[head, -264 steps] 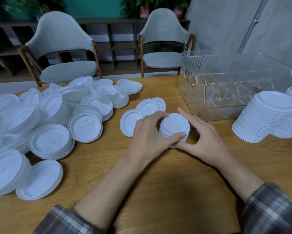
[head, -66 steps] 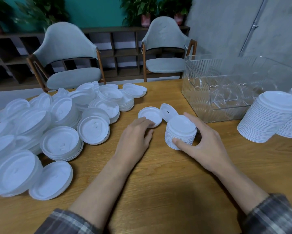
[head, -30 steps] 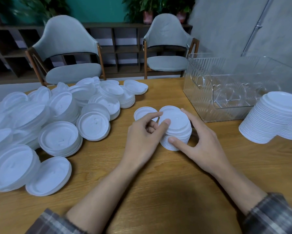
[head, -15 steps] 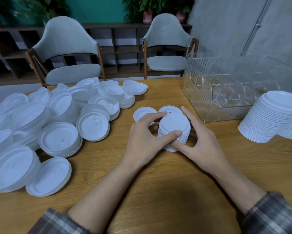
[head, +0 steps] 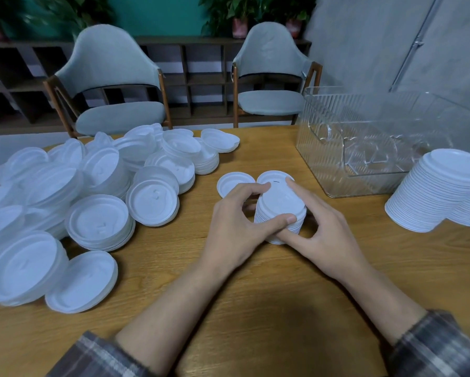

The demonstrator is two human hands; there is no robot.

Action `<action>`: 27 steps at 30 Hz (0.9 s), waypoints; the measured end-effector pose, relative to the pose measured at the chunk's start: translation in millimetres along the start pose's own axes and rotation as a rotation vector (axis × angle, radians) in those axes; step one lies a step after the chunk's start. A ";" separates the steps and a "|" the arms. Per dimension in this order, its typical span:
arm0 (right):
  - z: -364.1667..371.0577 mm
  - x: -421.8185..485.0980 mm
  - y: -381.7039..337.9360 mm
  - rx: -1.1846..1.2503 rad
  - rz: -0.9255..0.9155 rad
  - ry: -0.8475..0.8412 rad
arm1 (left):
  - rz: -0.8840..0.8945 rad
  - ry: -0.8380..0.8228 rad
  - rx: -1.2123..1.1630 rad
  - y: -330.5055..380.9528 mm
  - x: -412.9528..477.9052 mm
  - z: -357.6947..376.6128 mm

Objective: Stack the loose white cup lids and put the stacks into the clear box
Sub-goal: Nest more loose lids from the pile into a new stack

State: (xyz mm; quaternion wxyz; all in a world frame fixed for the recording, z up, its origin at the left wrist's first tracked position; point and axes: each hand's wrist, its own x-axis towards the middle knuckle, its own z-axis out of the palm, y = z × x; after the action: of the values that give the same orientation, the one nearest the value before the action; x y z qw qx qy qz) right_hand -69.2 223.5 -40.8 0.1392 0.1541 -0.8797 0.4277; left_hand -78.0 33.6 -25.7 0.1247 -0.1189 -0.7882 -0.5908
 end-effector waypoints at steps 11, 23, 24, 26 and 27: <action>-2.0 -2.3 -1.9 0.012 -0.011 -0.008 | -0.003 -0.022 -0.058 -4.9 -5.3 0.9; -3.4 -2.3 1.2 0.013 0.022 0.040 | 0.118 -0.026 0.604 -35.8 16.5 -27.4; -3.4 -2.3 1.3 0.017 0.023 0.037 | 0.105 -0.036 0.634 -40.3 17.6 -28.1; -3.4 -2.1 1.7 0.019 0.027 0.037 | 0.089 -0.030 0.634 -43.6 18.8 -27.5; -3.3 -1.8 2.1 0.017 0.029 0.037 | 0.085 -0.020 0.626 -43.4 19.0 -27.0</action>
State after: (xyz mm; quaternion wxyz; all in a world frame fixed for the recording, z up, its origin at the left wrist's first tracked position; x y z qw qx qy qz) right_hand -68.0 227.7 -41.1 0.1480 0.1346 -0.8755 0.4397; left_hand -108.9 -3.5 -51.1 0.1720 -0.1134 -0.9273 -0.3126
